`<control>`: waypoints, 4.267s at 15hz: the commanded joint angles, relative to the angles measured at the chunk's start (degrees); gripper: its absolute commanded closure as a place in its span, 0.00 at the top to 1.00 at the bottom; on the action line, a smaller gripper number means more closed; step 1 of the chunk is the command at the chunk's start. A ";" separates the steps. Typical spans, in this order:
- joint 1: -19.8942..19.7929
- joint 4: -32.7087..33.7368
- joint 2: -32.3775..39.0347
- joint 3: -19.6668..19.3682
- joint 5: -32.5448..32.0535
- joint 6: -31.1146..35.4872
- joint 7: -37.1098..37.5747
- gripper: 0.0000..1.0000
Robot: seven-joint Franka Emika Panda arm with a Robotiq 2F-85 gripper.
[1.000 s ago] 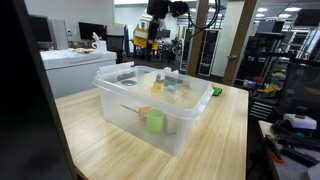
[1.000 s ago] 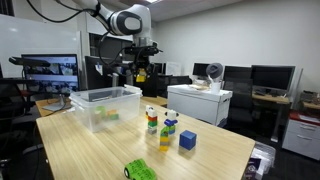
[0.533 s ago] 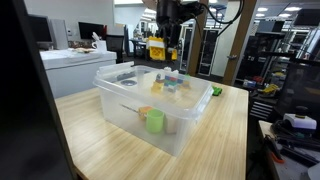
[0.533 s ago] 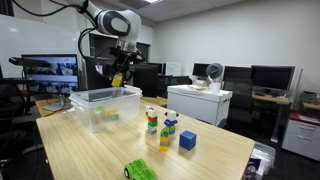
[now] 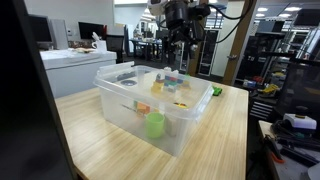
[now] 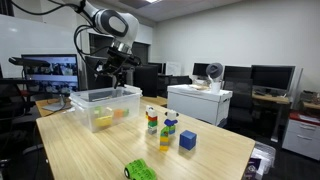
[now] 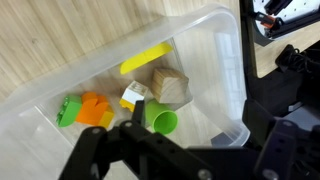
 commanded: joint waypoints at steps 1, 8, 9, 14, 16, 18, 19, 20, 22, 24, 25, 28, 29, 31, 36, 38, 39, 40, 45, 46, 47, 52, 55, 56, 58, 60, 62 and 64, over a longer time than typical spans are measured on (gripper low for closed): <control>0.06 3.43 2.13 -2.34 0.35 1.68 1.13 1.00; -6.18 19.02 14.99 -9.13 -0.07 11.69 8.85 1.00; -7.19 20.40 16.67 -9.68 -0.30 13.22 10.65 1.00; -10.02 23.98 23.03 -10.37 -2.90 20.02 19.03 1.00; -10.33 24.62 24.83 -10.16 -4.31 22.12 21.35 1.00; -10.33 25.01 26.38 -10.03 -5.95 23.70 23.67 1.00; -10.32 25.02 27.10 -9.89 -6.93 24.50 24.76 1.00; -10.32 25.06 27.68 -9.77 -7.76 25.05 25.58 1.00; -10.38 25.26 28.99 -9.52 -9.21 26.07 27.25 1.00; -10.45 25.19 29.92 -9.33 -10.11 26.80 28.21 1.00; -10.44 25.11 30.29 -9.26 -10.60 27.03 28.72 1.00; -10.41 24.56 31.04 -8.85 -11.61 27.67 29.26 1.00; -10.36 24.26 31.13 -8.73 -11.80 27.76 29.36 1.00; -10.28 23.60 31.23 -8.48 -12.23 27.83 29.40 1.00; -9.20 21.09 30.46 -9.10 -12.78 31.03 37.56 1.00; -8.79 19.78 30.00 -9.31 -13.15 33.14 43.63 1.00; -8.71 19.37 29.89 -9.28 -13.46 33.51 45.40 1.00; -8.59 18.99 29.79 -9.28 -13.81 33.69 47.22 1.00; -8.05 17.94 29.76 -9.52 -15.08 33.40 54.47 0.62; -8.08 18.05 29.80 -9.52 -15.13 33.19 55.18 0.56; -8.07 18.01 29.81 -9.58 -15.20 33.23 55.92 0.48; -8.13 18.01 29.76 -9.71 -15.18 33.14 57.54 0.13; -8.21 18.05 29.80 -9.74 -15.14 32.97 57.72 0.12; -8.23 18.22 29.77 -9.74 -14.99 32.59 57.93 0.12; -8.15 18.73 29.31 -9.69 -14.95 31.94 58.21 0.12; -8.38 19.73 27.77 -9.25 -14.23 28.83 57.83 0.12; -8.72 20.50 25.65 -8.79 -13.17 26.23 57.68 0.12; -9.01 21.34 23.15 -8.29 -11.96 23.83 57.23 0.12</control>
